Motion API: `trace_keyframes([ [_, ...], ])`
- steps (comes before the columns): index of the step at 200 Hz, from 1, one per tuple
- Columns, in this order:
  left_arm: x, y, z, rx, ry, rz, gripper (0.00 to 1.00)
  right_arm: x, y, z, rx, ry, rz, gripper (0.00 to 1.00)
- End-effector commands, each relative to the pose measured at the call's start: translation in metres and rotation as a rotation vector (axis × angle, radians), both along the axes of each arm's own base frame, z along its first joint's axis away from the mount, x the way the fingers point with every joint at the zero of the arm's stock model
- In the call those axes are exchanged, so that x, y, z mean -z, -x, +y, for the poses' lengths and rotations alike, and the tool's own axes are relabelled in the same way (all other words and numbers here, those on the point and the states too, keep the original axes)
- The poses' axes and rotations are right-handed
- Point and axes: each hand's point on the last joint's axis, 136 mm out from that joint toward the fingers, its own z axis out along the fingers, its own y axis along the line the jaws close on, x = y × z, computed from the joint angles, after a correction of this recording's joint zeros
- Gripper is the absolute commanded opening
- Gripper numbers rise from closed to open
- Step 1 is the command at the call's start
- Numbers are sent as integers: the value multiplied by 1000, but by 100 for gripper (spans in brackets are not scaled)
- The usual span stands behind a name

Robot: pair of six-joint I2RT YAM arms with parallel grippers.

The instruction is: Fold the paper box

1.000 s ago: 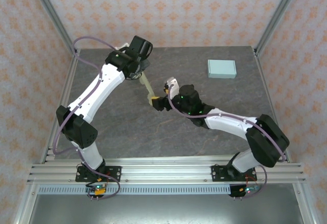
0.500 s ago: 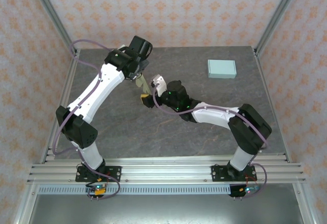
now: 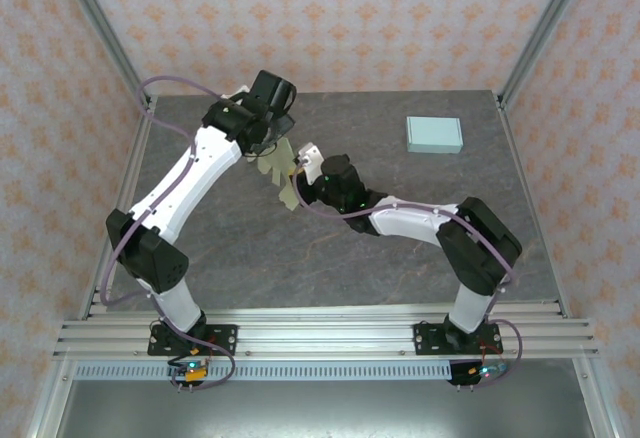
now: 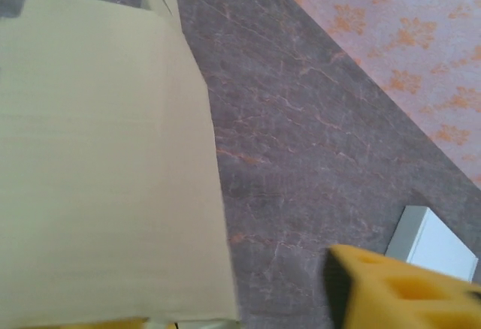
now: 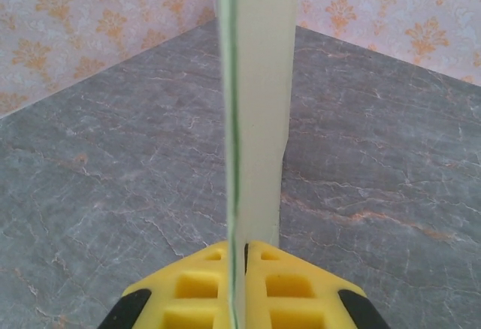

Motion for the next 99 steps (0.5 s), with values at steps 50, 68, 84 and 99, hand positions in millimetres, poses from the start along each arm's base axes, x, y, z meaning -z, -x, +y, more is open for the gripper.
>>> trace_keyframes([
  [50, -124, 28, 57, 262, -254, -433, 100, -21, 51, -76, -498, 166, 268, 0],
  [68, -126, 34, 71, 269, -286, -476, 100, -13, 73, -93, -665, 265, 409, 4],
  [84, -109, 32, 74, 308, -301, -446, 100, -10, 79, -103, -755, 268, 514, 10],
  [99, -84, 29, 68, 366, -243, -369, 100, 6, 64, -113, -739, 279, 601, 11],
])
